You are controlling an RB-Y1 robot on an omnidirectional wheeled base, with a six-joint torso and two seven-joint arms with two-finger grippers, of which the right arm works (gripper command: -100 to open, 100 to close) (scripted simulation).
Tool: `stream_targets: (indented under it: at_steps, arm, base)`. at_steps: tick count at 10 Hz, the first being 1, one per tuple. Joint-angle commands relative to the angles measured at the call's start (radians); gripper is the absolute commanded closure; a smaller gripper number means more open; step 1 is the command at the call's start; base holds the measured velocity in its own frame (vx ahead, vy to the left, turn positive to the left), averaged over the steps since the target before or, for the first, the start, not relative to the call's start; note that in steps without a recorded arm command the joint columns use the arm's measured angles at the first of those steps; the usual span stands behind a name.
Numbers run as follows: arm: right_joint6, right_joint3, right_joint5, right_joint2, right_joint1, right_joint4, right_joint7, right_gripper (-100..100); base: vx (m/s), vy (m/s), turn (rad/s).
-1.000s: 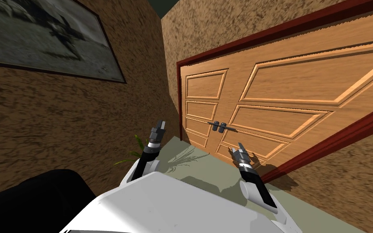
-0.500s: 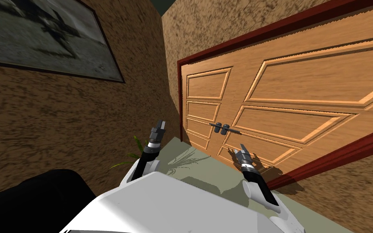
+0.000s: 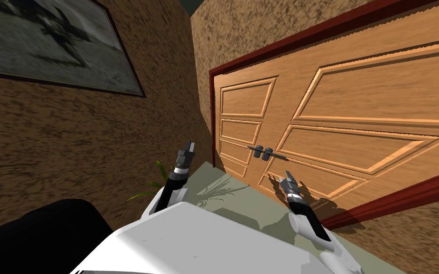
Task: Push the door open
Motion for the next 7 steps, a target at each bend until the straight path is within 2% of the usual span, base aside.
stream_targets:
  at_steps: [1, 3, 6, 7]
  arm:
    - [0.001, -0.004, -0.009, -0.017, -0.016, 0.038, -0.007, -100]
    - [-0.004, -0.008, -0.02, -0.038, -0.041, 0.096, -0.016, -100]
    - [-0.006, -0.009, -0.024, -0.046, -0.051, 0.121, -0.02, -100]
    - [-0.008, -0.011, -0.029, -0.055, -0.062, 0.146, -0.024, -100]
  base:
    - [0.092, 0.009, 0.044]
    - [0.113, 0.01, 0.04]
    - [0.058, -0.002, 0.016]
    - [0.047, -0.004, 0.021]
